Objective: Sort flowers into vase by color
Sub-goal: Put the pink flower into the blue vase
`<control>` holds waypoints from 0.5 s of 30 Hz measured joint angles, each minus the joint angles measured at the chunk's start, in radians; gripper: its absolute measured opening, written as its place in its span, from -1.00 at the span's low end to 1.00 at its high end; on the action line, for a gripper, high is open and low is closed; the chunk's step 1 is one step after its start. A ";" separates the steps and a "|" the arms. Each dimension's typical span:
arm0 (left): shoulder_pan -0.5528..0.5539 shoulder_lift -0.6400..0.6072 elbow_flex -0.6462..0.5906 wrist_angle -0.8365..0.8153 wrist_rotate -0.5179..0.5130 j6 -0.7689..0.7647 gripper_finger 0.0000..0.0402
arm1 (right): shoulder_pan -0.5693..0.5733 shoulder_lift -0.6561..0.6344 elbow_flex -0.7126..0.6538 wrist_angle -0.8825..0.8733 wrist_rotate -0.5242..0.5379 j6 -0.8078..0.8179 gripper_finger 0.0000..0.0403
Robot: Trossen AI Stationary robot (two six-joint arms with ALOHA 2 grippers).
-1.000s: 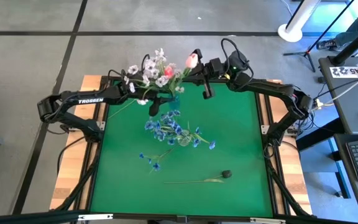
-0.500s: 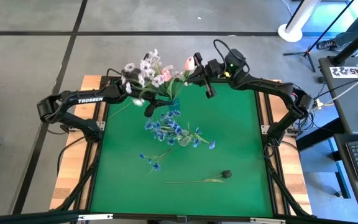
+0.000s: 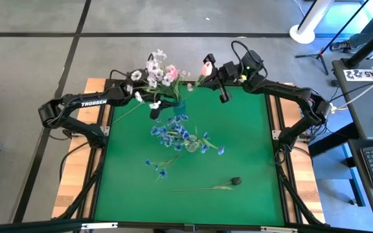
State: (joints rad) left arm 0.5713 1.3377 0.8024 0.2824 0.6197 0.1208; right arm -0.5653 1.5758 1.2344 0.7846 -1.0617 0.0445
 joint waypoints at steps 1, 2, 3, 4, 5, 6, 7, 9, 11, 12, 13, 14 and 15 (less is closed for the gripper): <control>0.000 0.000 0.000 0.005 0.001 -0.003 -0.32 | 0.010 0.007 0.001 0.003 0.007 -0.001 -1.00; 0.000 0.000 0.000 0.009 0.000 -0.004 -0.32 | 0.017 0.014 0.001 0.003 0.018 -0.005 -1.00; 0.000 0.000 0.000 0.010 0.000 -0.004 -0.32 | 0.022 0.020 0.001 -0.003 0.028 -0.016 -1.00; -0.002 0.000 0.000 0.008 0.000 -0.004 -0.32 | 0.034 0.027 0.001 -0.003 0.039 -0.028 -1.00; -0.003 0.000 0.000 0.009 0.000 -0.005 -0.32 | 0.045 0.032 0.001 -0.003 0.050 -0.043 -1.00; -0.003 0.000 0.000 0.010 0.000 -0.007 -0.32 | 0.055 0.037 0.001 -0.001 0.059 -0.052 -1.00; -0.005 0.000 0.000 0.013 0.001 -0.011 -0.32 | 0.064 0.042 0.001 0.003 0.066 -0.056 -1.00; -0.005 0.000 0.000 0.020 0.001 -0.012 -0.32 | 0.080 0.060 0.001 0.003 0.076 -0.063 -1.00; -0.005 0.000 0.000 0.027 0.001 -0.014 -0.32 | 0.091 0.082 0.001 -0.002 0.081 -0.070 -1.00; -0.005 0.000 0.000 0.029 0.000 -0.015 -0.32 | 0.091 0.092 0.001 -0.004 0.085 -0.071 -1.00; -0.005 0.000 0.000 0.030 0.000 -0.015 -0.32 | 0.090 0.101 0.001 -0.005 0.094 -0.072 -1.00; -0.005 0.000 0.000 0.034 0.000 -0.018 -0.32 | 0.090 0.110 0.001 -0.015 0.105 -0.072 -1.00; -0.005 0.000 0.000 0.041 0.000 -0.023 -0.32 | 0.088 0.119 0.001 -0.032 0.116 -0.077 -1.00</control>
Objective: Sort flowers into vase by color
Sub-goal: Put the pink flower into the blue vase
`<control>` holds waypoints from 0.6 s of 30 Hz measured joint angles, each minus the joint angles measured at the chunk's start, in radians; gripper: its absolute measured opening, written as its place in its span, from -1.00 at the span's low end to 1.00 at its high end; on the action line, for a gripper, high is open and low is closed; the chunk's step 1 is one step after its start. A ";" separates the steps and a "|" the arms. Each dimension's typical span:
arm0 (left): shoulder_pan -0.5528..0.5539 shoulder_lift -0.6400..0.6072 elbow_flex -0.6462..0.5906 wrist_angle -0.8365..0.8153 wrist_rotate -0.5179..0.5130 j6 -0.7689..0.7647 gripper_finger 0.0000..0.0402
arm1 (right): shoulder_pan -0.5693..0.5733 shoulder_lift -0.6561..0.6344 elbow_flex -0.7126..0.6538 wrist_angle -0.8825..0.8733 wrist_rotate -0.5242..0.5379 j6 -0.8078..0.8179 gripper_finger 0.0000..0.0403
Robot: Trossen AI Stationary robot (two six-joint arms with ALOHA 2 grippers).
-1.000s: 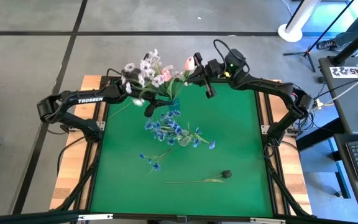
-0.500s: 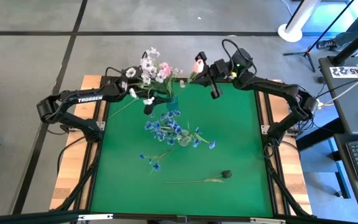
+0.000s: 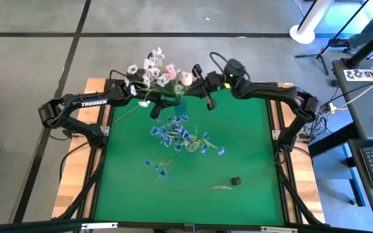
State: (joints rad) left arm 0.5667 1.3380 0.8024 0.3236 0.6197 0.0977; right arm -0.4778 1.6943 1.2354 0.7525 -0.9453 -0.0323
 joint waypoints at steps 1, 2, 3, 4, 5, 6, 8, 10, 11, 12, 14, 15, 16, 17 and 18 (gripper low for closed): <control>0.000 0.000 0.000 0.006 0.000 -0.008 -0.32 | 0.000 0.010 0.000 -0.021 0.013 -0.008 -1.00; 0.000 0.000 0.000 0.012 0.000 -0.012 -0.32 | -0.001 0.019 0.000 -0.045 0.026 -0.020 -1.00; 0.000 0.000 0.000 0.015 0.000 -0.013 -0.32 | -0.001 0.027 -0.001 -0.065 0.036 -0.031 -1.00; 0.000 0.000 0.000 0.011 0.000 -0.013 -0.32 | -0.001 0.032 -0.001 -0.077 0.044 -0.043 -1.00; 0.000 0.001 -0.001 0.010 -0.001 -0.015 -0.32 | -0.001 0.035 -0.001 -0.092 0.050 -0.053 -1.00; 0.000 0.001 -0.002 0.012 -0.003 -0.015 -0.32 | 0.000 0.038 0.000 -0.099 0.053 -0.057 -1.00; 0.001 0.001 -0.002 0.009 -0.010 -0.014 -0.32 | 0.000 0.045 0.003 -0.125 0.055 -0.068 -1.00; 0.001 0.002 -0.003 0.001 -0.034 -0.011 -0.32 | 0.000 0.047 0.003 -0.147 0.054 -0.077 -1.00; 0.001 0.002 -0.004 -0.001 -0.050 -0.009 -0.32 | 0.000 0.047 0.003 -0.151 0.055 -0.076 -0.99; 0.001 0.002 -0.004 -0.002 -0.065 -0.006 -0.32 | -0.001 0.047 0.003 -0.153 0.056 -0.074 -0.97; 0.004 0.002 -0.004 -0.006 -0.091 0.002 -0.32 | -0.012 0.041 0.009 -0.170 0.065 -0.053 -0.89; 0.005 0.002 -0.004 -0.009 -0.102 0.002 -0.32 | -0.015 0.037 0.012 -0.185 0.064 -0.048 -0.84; 0.006 0.002 -0.004 -0.012 -0.112 0.002 -0.32 | -0.018 0.034 0.017 -0.201 0.063 -0.047 -0.77; 0.008 0.002 -0.003 -0.014 -0.117 0.002 -0.32 | -0.025 0.028 0.021 -0.226 0.065 -0.047 -0.70; 0.007 0.000 -0.001 -0.015 -0.123 0.002 -0.32 | -0.030 0.022 0.023 -0.253 0.065 -0.048 -0.62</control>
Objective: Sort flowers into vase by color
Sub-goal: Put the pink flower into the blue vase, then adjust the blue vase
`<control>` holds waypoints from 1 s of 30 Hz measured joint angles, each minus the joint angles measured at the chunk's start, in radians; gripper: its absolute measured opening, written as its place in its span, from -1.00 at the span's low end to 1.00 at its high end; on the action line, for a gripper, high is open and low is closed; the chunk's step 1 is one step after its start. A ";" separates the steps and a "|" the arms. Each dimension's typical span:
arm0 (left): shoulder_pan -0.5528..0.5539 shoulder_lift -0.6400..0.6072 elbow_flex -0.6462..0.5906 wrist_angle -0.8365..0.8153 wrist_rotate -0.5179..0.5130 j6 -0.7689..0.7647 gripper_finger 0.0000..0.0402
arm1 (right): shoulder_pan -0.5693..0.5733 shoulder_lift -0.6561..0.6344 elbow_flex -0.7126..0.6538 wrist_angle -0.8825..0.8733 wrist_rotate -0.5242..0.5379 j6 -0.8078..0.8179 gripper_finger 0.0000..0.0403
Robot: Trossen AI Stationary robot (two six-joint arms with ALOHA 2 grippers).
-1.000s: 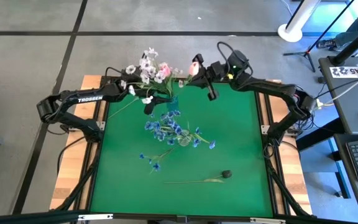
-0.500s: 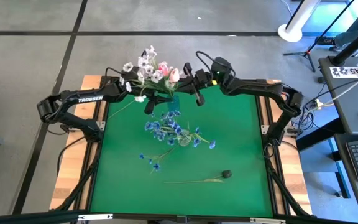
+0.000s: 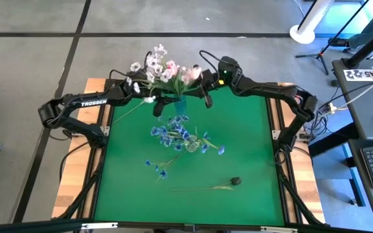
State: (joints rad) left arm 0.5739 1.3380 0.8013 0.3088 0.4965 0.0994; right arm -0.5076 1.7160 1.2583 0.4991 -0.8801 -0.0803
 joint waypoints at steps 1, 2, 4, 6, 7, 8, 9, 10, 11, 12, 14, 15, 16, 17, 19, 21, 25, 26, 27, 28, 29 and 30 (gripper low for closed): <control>0.000 -0.001 0.000 -0.005 -0.007 0.001 -0.32 | 0.000 -0.008 0.003 -0.025 0.008 -0.006 -0.53; 0.001 -0.001 0.001 -0.011 -0.010 0.005 -0.32 | 0.000 -0.018 0.006 -0.047 0.026 -0.016 -0.45; 0.002 -0.001 0.001 -0.023 -0.014 0.008 -0.32 | 0.001 -0.044 0.007 -0.097 0.062 -0.039 -0.28; 0.002 -0.001 0.001 -0.024 -0.037 0.014 -0.32 | 0.004 -0.062 0.008 -0.151 0.107 -0.074 -0.11; 0.002 -0.001 0.001 -0.025 -0.051 0.015 -0.32 | 0.004 -0.070 0.008 -0.180 0.122 -0.086 -0.03; 0.003 -0.001 0.001 -0.029 -0.067 0.016 -0.32 | 0.004 -0.079 0.008 -0.205 0.139 -0.100 0.04; 0.005 -0.001 0.001 -0.036 -0.078 0.020 -0.32 | 0.004 -0.090 0.008 -0.231 0.159 -0.113 0.11; 0.007 -0.001 0.001 -0.043 -0.087 0.024 -0.32 | 0.004 -0.103 0.008 -0.258 0.172 -0.128 0.18; 0.010 -0.001 0.001 -0.048 -0.096 0.029 -0.32 | 0.004 -0.119 0.008 -0.288 0.190 -0.141 0.23; 0.014 -0.001 0.001 -0.053 -0.108 0.034 -0.32 | 0.004 -0.135 0.008 -0.322 0.214 -0.157 0.29; 0.022 -0.001 0.001 -0.072 -0.141 0.035 -0.32 | 0.003 -0.166 0.008 -0.401 0.266 -0.189 0.37; 0.026 0.000 0.001 -0.079 -0.160 0.038 -0.32 | 0.003 -0.184 0.008 -0.446 0.295 -0.203 0.40; 0.030 0.000 0.001 -0.086 -0.174 0.043 -0.32 | 0.003 -0.201 0.008 -0.483 0.330 -0.222 0.43; 0.033 0.002 0.001 -0.091 -0.186 0.049 -0.32 | 0.003 -0.220 0.008 -0.515 0.363 -0.240 0.45; 0.040 0.010 0.001 -0.089 -0.207 0.057 -0.32 | 0.003 -0.261 0.008 -0.582 0.418 -0.260 0.45; 0.046 0.026 0.001 -0.087 -0.217 0.067 -0.32 | 0.003 -0.297 0.008 -0.627 0.446 -0.271 0.44; 0.054 0.083 0.001 -0.026 -0.221 0.069 -0.32 | 0.003 -0.369 0.008 -0.688 0.444 -0.273 0.38; 0.054 0.102 0.001 0.001 -0.221 0.068 -0.32 | 0.003 -0.389 0.008 -0.698 0.445 -0.272 0.37; 0.055 0.121 0.001 0.033 -0.221 0.068 -0.32 | 0.003 -0.407 0.008 -0.703 0.452 -0.271 0.35; 0.054 0.139 0.001 0.063 -0.221 0.068 -0.32 | 0.003 -0.423 0.008 -0.709 0.462 -0.271 0.34; 0.055 0.159 0.001 0.098 -0.219 0.067 -0.32 | 0.003 -0.437 0.009 -0.719 0.469 -0.270 0.32; 0.056 0.175 0.001 0.132 -0.219 0.067 -0.32 | 0.003 -0.449 0.009 -0.732 0.478 -0.269 0.31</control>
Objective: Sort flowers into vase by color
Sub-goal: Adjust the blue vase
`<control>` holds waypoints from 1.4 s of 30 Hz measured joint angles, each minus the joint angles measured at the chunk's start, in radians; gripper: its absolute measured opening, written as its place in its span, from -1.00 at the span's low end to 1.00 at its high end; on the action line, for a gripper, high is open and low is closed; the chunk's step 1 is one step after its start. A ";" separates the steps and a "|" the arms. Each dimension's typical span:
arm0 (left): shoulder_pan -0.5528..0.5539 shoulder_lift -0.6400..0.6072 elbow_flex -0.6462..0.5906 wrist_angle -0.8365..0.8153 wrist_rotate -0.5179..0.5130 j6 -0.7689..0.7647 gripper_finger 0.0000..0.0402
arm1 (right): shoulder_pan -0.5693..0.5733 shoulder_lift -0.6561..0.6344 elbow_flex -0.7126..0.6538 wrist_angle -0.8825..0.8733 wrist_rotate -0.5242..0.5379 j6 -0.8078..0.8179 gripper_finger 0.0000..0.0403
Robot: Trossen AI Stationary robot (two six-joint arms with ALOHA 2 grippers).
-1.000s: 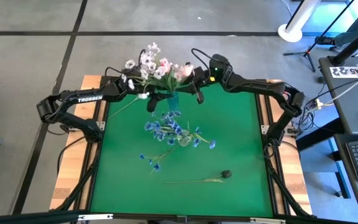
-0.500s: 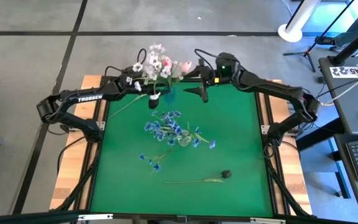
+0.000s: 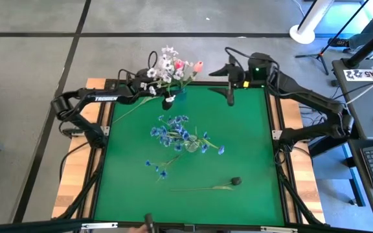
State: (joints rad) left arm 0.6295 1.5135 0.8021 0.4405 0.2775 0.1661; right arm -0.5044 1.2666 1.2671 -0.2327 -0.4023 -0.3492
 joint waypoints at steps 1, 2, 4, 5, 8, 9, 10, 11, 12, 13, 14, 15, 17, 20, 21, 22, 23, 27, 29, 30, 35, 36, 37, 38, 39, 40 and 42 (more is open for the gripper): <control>0.003 0.014 0.000 0.029 0.002 -0.004 -0.32 | 0.000 -0.011 0.000 -0.013 0.009 0.002 0.29; 0.007 0.029 0.000 0.062 0.013 -0.007 -0.32 | 0.000 -0.019 0.000 -0.027 0.014 0.005 0.28; 0.018 0.062 0.000 0.118 0.047 -0.026 -0.32 | 0.000 -0.034 0.000 -0.047 0.038 0.019 0.25; 0.025 0.081 0.000 0.140 0.067 -0.039 -0.32 | 0.000 -0.037 0.000 -0.058 0.054 0.028 0.24; 0.034 0.146 0.000 0.179 0.087 -0.061 -0.32 | 0.000 -0.036 0.000 -0.088 0.091 0.052 0.19; 0.034 0.170 0.000 0.189 0.086 -0.065 -0.32 | 0.000 -0.035 0.000 -0.098 0.099 0.054 0.18; 0.033 0.195 0.000 0.202 0.081 -0.068 -0.32 | 0.000 -0.035 0.000 -0.102 0.108 0.055 0.17; 0.031 0.220 0.000 0.214 0.079 -0.068 -0.32 | 0.000 -0.035 0.000 -0.106 0.118 0.056 0.15; 0.029 0.243 0.000 0.233 0.080 -0.071 -0.32 | 0.000 -0.035 0.000 -0.110 0.122 0.056 0.14; 0.028 0.265 0.000 0.260 0.079 -0.078 -0.32 | 0.000 -0.035 0.000 -0.112 0.122 0.056 0.12; 0.028 0.284 0.000 0.285 0.079 -0.085 -0.32 | 0.000 -0.035 0.000 -0.112 0.122 0.056 0.11; 0.028 0.299 0.003 0.301 0.080 -0.089 -0.32 | 0.000 -0.035 0.000 -0.114 0.122 0.056 0.09; 0.028 0.318 0.019 0.305 0.079 -0.093 -0.32 | 0.000 -0.035 0.000 -0.114 0.122 0.056 0.06; 0.026 0.331 0.032 0.305 0.078 -0.081 -0.32 | 0.000 -0.035 0.000 -0.118 0.122 0.056 0.04; 0.025 0.331 0.032 0.305 0.073 -0.077 -0.32 | 0.000 -0.035 0.000 -0.117 0.122 0.056 0.03; 0.023 0.331 0.032 0.304 0.068 -0.069 -0.32 | 0.000 -0.035 0.000 -0.117 0.122 0.056 0.03; 0.019 0.331 0.032 0.304 0.056 -0.057 -0.32 | 0.000 -0.035 0.000 -0.117 0.121 0.056 0.03; -0.003 0.331 0.034 0.293 -0.042 -0.031 -0.25 | 0.000 -0.035 0.000 -0.116 0.120 0.056 0.02; -0.018 0.329 0.035 0.288 -0.109 -0.027 -0.17 | 0.000 -0.035 0.000 -0.116 0.117 0.056 0.02; -0.024 0.329 0.035 0.285 -0.128 -0.025 -0.12 | 0.000 -0.035 0.000 -0.116 0.113 0.056 0.02; -0.042 0.320 0.036 0.257 -0.146 -0.025 0.07 | 0.001 -0.035 0.000 -0.115 0.103 0.056 0.02; -0.045 0.320 0.036 0.255 -0.151 -0.025 0.10 | 0.001 -0.035 0.000 -0.115 0.102 0.056 0.02; -0.046 0.320 0.036 0.254 -0.156 -0.025 0.12 | 0.001 -0.035 0.000 -0.115 0.097 0.056 0.02; -0.048 0.320 0.036 0.252 -0.157 -0.025 0.14 | 0.001 -0.035 0.000 -0.115 0.095 0.056 0.02; -0.048 0.320 0.036 0.250 -0.161 -0.027 0.15 | 0.001 -0.035 0.000 -0.115 0.095 0.056 0.02; -0.048 0.320 0.036 0.249 -0.173 -0.028 0.16 | 0.001 -0.035 0.000 -0.115 0.095 0.056 0.02; -0.048 0.316 0.036 0.242 -0.199 -0.029 0.18 | 0.001 -0.035 0.000 -0.115 0.095 0.056 0.02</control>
State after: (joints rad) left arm 0.5817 1.8294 0.8383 0.6826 0.0788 0.1369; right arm -0.5037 1.2312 1.2667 -0.3476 -0.3073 -0.2932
